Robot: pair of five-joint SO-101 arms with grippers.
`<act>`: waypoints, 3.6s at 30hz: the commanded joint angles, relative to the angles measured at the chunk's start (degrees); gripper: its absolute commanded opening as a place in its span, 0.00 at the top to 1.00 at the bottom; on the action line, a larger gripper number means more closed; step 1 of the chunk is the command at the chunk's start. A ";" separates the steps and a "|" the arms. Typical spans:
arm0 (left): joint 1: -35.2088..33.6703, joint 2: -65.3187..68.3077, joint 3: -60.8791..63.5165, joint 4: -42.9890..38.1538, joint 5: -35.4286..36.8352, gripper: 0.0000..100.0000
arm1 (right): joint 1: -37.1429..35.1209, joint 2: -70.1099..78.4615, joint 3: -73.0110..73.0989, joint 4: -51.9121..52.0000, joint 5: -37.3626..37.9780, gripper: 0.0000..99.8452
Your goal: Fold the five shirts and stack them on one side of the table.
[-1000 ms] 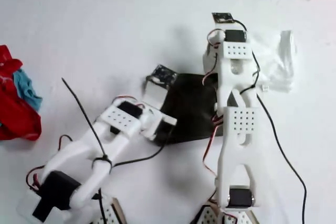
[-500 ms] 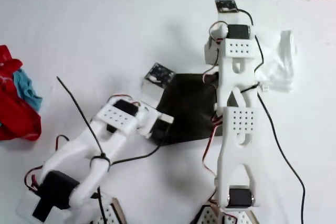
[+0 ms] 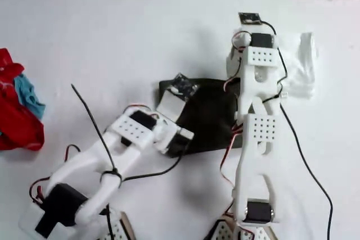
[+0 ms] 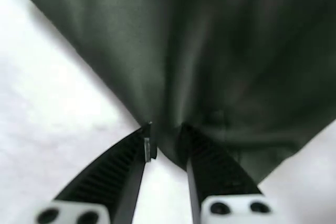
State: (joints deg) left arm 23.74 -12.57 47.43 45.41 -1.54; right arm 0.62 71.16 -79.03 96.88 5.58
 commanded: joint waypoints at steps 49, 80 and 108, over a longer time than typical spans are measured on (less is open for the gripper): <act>-29.71 -16.88 -9.27 9.93 -5.80 0.89 | -4.18 -56.22 87.21 -24.66 7.30 0.65; -32.70 -17.41 -7.96 10.29 -5.63 0.89 | -8.40 -24.13 53.27 -2.33 11.34 0.99; -34.29 -16.97 -6.55 9.85 -5.80 0.89 | 0.40 -42.07 21.54 -7.87 14.24 0.98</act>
State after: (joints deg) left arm -9.93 -27.87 40.57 55.43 -6.73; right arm -1.93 33.36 -52.13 92.48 19.12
